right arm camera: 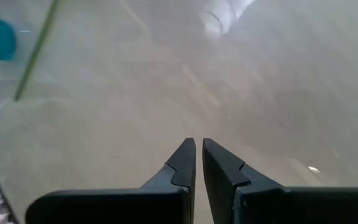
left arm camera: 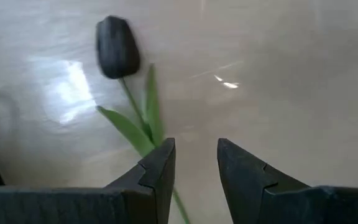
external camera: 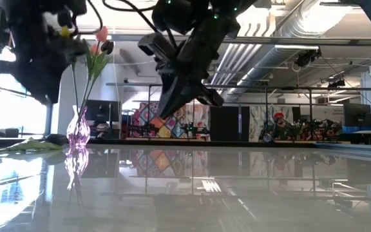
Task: Sort flowers into vase by color
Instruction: Put the middle left black flower into the blue glass vase
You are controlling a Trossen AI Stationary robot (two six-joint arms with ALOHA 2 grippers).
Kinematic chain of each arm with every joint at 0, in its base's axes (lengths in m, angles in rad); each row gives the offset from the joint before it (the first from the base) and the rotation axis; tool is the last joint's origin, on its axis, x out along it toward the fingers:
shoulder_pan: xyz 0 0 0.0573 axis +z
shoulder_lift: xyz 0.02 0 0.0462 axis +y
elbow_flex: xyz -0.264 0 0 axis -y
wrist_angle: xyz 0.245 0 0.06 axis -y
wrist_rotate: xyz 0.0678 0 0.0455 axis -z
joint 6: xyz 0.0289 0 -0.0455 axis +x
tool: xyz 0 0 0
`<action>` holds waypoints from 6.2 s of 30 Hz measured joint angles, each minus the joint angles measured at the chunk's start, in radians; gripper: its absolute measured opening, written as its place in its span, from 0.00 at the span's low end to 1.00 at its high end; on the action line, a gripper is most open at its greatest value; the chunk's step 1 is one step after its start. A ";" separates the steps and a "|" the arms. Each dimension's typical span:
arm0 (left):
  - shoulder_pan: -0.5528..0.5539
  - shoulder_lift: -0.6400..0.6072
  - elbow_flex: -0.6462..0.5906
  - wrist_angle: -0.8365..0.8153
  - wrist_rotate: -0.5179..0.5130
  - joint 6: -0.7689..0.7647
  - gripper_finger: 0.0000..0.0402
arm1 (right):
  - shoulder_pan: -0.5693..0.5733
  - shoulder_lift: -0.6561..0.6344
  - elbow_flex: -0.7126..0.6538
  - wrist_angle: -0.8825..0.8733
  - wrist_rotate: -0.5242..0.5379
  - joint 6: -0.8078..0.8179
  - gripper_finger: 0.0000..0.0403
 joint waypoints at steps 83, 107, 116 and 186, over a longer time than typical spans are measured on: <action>-0.030 -0.224 0.091 0.894 0.008 0.970 0.00 | 0.009 -0.002 -0.001 -0.074 0.033 0.071 0.05; -0.237 -0.468 0.381 0.676 0.252 1.395 0.00 | 0.035 -0.002 -0.001 -0.138 0.150 0.228 0.05; -0.236 -0.465 0.384 0.733 0.234 1.496 0.00 | 0.049 -0.002 -0.001 -0.135 0.141 0.276 0.05; -0.291 -0.797 -0.199 0.905 0.642 1.076 0.00 | 0.189 -0.002 -0.001 -0.128 0.200 0.638 0.05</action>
